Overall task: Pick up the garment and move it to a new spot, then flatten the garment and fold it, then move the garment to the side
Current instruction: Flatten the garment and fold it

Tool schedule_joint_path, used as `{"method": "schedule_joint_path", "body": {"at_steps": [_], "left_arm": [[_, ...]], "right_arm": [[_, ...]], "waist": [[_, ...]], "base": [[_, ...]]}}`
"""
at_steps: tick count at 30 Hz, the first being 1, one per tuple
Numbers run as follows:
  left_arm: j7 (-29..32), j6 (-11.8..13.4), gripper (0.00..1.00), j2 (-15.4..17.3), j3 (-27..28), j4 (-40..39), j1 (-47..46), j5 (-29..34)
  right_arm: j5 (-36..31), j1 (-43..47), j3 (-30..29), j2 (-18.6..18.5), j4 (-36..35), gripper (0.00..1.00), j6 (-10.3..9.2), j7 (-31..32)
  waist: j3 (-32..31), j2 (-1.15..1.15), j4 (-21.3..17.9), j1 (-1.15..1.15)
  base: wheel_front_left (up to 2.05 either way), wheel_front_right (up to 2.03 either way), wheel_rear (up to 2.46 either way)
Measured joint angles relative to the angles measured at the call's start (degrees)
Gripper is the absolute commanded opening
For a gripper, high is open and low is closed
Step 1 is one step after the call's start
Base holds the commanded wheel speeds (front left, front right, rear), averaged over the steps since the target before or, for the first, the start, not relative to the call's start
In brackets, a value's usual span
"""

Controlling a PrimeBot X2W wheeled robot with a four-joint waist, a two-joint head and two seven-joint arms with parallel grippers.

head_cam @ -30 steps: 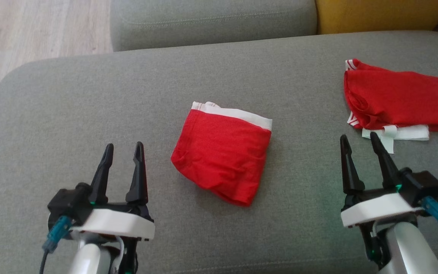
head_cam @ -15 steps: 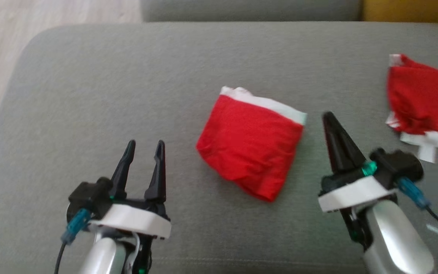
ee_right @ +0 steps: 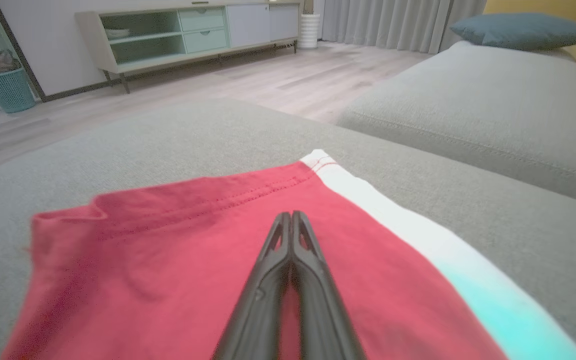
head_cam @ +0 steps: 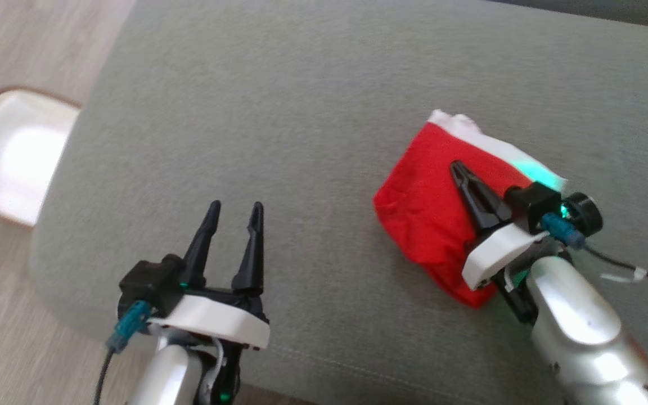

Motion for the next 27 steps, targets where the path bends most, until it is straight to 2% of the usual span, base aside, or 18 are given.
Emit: {"method": "schedule_joint_path", "body": {"at_steps": [8,16,20,27], "left_arm": [[0.0,1.4,1.0,0.0,-1.9,0.0,-1.3,-0.1],[0.0,1.7,1.0,0.0,-2.3,0.0,-1.3,-0.1],[0.0,1.7,1.0,0.0,-2.2,0.0,-1.4,0.0],[0.0,1.4,1.0,-0.1,0.1,0.1,-1.9,0.7]], "right_arm": [[-1.0,-5.8,-2.5,-0.3,11.4,0.0,0.0,-0.1],[-2.0,-8.7,-2.9,1.1,17.4,0.0,0.01,-0.8],[-1.0,-8.6,-2.2,1.9,16.4,0.0,0.01,-0.9],[2.9,-7.3,-3.6,2.1,5.2,0.0,0.0,-0.9]], "waist": [[2.4,0.0,5.2,0.0],[2.8,0.0,4.8,0.0],[2.3,0.0,3.3,0.0],[-0.3,0.0,-0.6,0.0]], "base": [[0.0,0.0,0.0],[0.0,0.0,0.0],[0.0,0.0,0.0],[0.0,0.0,0.0]]}}
